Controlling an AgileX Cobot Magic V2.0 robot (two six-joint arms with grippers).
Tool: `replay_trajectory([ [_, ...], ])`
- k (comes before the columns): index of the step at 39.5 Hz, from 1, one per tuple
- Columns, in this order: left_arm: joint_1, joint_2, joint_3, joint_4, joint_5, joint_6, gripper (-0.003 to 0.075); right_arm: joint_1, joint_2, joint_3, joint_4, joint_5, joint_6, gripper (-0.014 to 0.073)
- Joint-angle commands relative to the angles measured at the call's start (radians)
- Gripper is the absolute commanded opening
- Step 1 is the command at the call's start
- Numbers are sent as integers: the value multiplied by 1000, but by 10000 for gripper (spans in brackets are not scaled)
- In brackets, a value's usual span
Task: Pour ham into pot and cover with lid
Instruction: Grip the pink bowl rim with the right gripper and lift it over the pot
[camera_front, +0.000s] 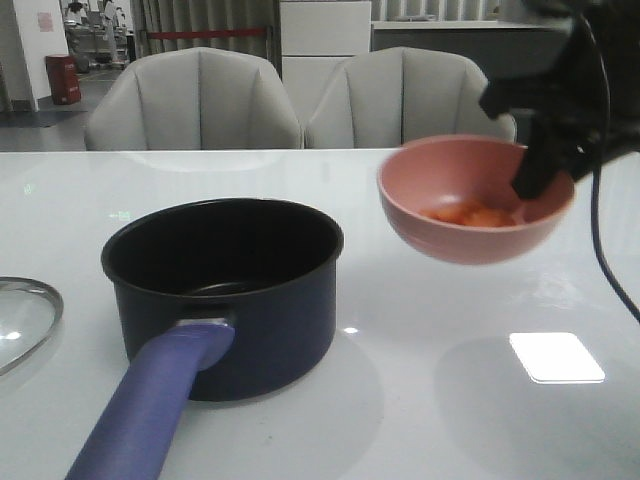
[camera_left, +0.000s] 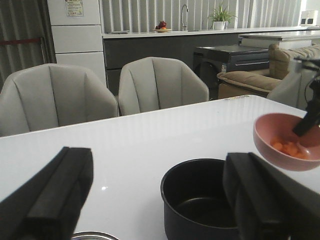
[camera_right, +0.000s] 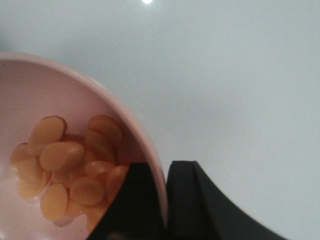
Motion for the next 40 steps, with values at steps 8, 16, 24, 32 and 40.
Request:
replay_trajectory([
  [8,-8,12,-27,-8,-72,2,574,206,-103,-37,-7,-327,-110,139],
  [16,-8,12,-27,-8,-72,2,574,333,-8,-37,-100,-635,-144,139],
  [24,-8,12,-27,-8,-71,2,574,350,85,-36,-115,-893,-169,139],
  [32,-8,12,-27,-8,-71,2,574,380,149,31,-119,-1258,-245,139],
  [40,-8,12,-27,-8,-71,2,574,385,187,140,-129,-1612,-251,139],
])
